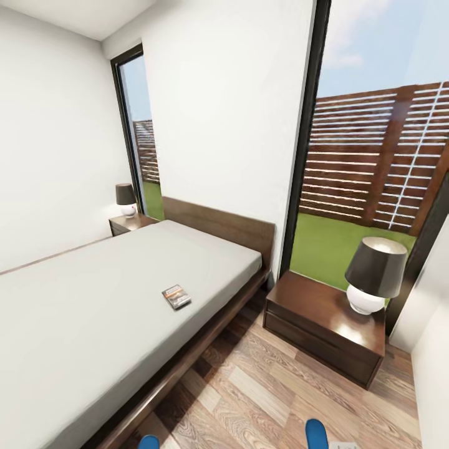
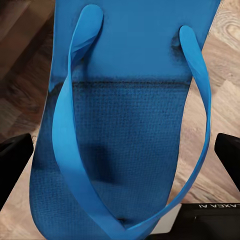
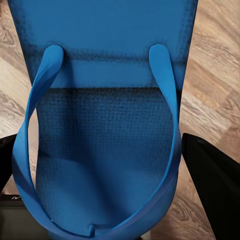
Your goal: In the bedroom, move the book from the bed onto either nightstand, and place the two sandals side by side next to the bed.
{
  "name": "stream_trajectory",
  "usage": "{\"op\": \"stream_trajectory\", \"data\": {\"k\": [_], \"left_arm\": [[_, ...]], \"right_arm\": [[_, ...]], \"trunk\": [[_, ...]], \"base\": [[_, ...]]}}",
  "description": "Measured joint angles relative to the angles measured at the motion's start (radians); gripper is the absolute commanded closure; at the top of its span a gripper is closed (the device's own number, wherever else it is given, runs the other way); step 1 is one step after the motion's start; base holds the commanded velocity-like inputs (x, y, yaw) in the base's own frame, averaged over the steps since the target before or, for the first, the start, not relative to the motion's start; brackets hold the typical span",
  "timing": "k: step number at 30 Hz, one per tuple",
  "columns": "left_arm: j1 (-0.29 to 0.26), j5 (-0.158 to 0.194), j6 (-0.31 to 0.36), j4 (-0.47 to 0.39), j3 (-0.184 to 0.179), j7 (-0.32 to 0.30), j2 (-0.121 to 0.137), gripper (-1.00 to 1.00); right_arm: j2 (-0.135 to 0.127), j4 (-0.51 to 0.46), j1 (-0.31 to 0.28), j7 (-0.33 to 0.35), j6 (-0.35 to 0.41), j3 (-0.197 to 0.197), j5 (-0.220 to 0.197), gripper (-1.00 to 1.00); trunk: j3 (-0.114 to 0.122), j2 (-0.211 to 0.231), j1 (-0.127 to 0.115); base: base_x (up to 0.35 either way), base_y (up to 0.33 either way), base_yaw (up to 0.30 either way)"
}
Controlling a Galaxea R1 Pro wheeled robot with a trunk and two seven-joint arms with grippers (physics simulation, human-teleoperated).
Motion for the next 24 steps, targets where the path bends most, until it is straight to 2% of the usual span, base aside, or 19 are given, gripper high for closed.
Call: {"op": "stream_trajectory", "data": {"k": [10, 13, 17, 24], "left_arm": [[0.001, -0.001, -0.002, 0.000, 0.000, 0.045, -0.003, 1.00], [0.001, -0.001, -0.002, 0.000, 0.000, 0.065, -0.003, 1.00], [0.001, -0.001, -0.002, 0.000, 0.000, 0.073, -0.003, 1.00], [0.010, -0.001, -0.002, 0.000, 0.000, 0.077, -0.004, 1.00]], "right_arm": [[0.000, 0.038, 0.000, 0.000, -0.007, -0.001, 0.001, 1.00], [-0.002, 0.097, 0.000, 0.000, -0.071, -0.003, 0.000, 1.00], [-0.003, 0.157, 0.000, -0.001, -0.120, -0.004, 0.000, 1.00], [-0.003, 0.186, 0.000, -0.001, -0.141, -0.004, 0.000, 1.00]], "trunk": [[0.031, 0.070, -0.038], [0.041, 0.091, -0.050], [0.053, 0.119, -0.065], [0.075, 0.168, -0.092]], "base": [[0.000, 0.000, 0.000], [0.000, 0.000, 0.000], [0.000, 0.000, 0.000], [0.000, 0.000, 0.000]]}}
